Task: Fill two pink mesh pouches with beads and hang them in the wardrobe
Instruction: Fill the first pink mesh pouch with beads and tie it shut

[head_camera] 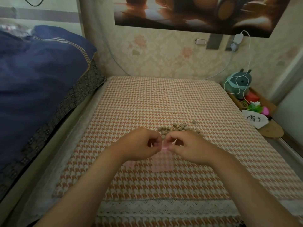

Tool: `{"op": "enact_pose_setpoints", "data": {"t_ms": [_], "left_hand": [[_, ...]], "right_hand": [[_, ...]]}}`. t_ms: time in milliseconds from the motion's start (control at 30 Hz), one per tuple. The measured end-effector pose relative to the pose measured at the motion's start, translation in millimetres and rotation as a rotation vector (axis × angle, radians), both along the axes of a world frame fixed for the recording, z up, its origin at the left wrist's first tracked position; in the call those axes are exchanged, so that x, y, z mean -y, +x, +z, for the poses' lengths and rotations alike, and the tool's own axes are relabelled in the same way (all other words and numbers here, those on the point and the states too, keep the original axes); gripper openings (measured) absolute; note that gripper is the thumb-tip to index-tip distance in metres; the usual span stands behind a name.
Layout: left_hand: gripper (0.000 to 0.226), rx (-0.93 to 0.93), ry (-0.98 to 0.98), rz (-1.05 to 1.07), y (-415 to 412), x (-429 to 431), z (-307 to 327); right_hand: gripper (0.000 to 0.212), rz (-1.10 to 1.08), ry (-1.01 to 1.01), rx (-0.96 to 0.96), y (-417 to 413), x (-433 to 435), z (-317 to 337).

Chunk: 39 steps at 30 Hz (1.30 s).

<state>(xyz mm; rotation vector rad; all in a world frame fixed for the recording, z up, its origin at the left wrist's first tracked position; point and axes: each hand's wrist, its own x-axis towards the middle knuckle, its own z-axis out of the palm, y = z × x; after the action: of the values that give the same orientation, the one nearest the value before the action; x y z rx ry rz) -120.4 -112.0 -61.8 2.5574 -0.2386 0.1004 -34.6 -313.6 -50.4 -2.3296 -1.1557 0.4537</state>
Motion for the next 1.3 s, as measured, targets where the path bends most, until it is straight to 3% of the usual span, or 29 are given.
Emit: {"op": "enact_pose_setpoints", "data": {"t_ms": [133,300,400,467,567,667,767,867,1000,1167,1233,1300], "left_hand": [[0.007,0.024,-0.067,-0.003,-3,0,0],[0.009,-0.054,0.05,0.023,-4,2,0],[0.01,-0.018,-0.001,0.057,-5,4,0],[0.043,-0.001,-0.023,0.162,-7,2,-3],[0.08,-0.157,0.233,0.287,-13,-10,-9],[0.077,-0.391,0.47,0.343,-14,-22,-19],[0.056,-0.474,0.382,0.402,-6,-32,-26],[0.041,-0.39,0.172,0.478,8,-38,-30],[0.049,-0.272,0.071,0.59,27,-47,-33],[0.077,-0.321,0.405,0.591,36,-58,-29],[0.07,-0.127,0.503,0.587,34,-52,-21],[0.062,0.165,0.438,0.478,31,-39,-12]], "right_hand": [[0.007,0.019,-0.007,-0.053,-4,-3,-2],[0.022,-0.015,-0.225,0.105,-1,-3,5],[0.02,-0.05,-0.164,0.15,0,-1,4],[0.018,-0.094,-0.053,0.122,1,1,0],[0.02,-0.155,0.018,0.143,7,4,-6],[0.021,-0.174,0.046,0.141,12,4,-12],[0.02,-0.175,0.048,0.152,12,1,-16],[0.023,-0.18,0.043,0.153,15,-4,-20],[0.029,-0.197,0.071,0.142,21,-10,-25],[0.026,-0.196,0.103,0.098,32,-18,-33],[0.025,-0.174,0.081,0.1,37,-22,-36],[0.02,-0.144,0.068,0.116,40,-27,-35]]}}
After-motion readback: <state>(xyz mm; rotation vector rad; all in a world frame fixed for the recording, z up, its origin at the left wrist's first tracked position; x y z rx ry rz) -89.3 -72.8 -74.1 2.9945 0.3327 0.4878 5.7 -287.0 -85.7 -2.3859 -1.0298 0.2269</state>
